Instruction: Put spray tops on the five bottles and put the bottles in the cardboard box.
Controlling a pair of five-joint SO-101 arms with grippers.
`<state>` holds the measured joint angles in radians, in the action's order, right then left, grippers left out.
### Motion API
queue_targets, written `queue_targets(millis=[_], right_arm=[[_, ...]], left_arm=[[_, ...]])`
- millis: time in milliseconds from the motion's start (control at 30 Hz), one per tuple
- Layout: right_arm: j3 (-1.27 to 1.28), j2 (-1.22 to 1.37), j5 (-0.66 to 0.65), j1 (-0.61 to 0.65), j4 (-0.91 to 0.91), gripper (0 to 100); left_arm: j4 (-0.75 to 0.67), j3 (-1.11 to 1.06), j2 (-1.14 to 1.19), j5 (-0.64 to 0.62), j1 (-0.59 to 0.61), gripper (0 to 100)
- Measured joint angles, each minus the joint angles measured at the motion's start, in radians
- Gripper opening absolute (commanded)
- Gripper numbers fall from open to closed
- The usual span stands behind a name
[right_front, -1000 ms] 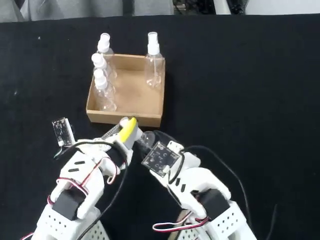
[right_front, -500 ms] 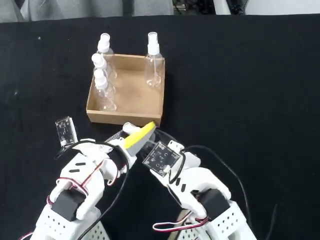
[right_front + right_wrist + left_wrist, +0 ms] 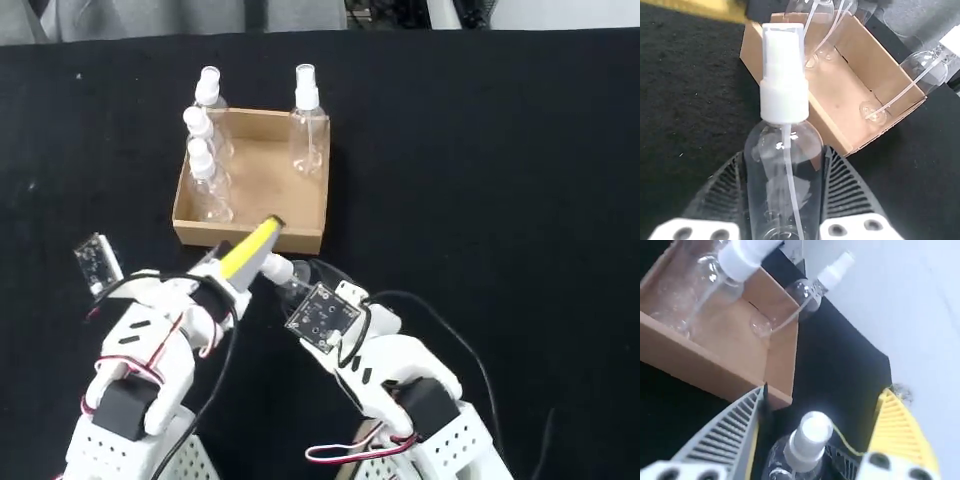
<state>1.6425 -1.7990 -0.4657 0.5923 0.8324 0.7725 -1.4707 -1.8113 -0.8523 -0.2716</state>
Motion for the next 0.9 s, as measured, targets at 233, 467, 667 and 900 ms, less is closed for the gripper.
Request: queue_targets(millis=[233, 467, 667, 900], right_arm=[[0.0, 0.0, 0.0, 0.0, 0.0, 1.1], [0.0, 0.0, 0.066, 0.0, 0.0, 1.1], [0.0, 0.0, 0.135, 0.0, -0.006, 1.1], [-0.055, 0.0, 0.265, 0.0, -0.028, 1.1]], left_arm=[[0.0, 0.009, 0.0, -0.032, 0.071, 32], [0.0, 0.009, 0.0, -0.034, 0.12, 32], [0.0, 0.009, 0.0, -0.034, 0.126, 32], [-0.02, 0.002, 0.0, -0.034, 0.124, 32]])
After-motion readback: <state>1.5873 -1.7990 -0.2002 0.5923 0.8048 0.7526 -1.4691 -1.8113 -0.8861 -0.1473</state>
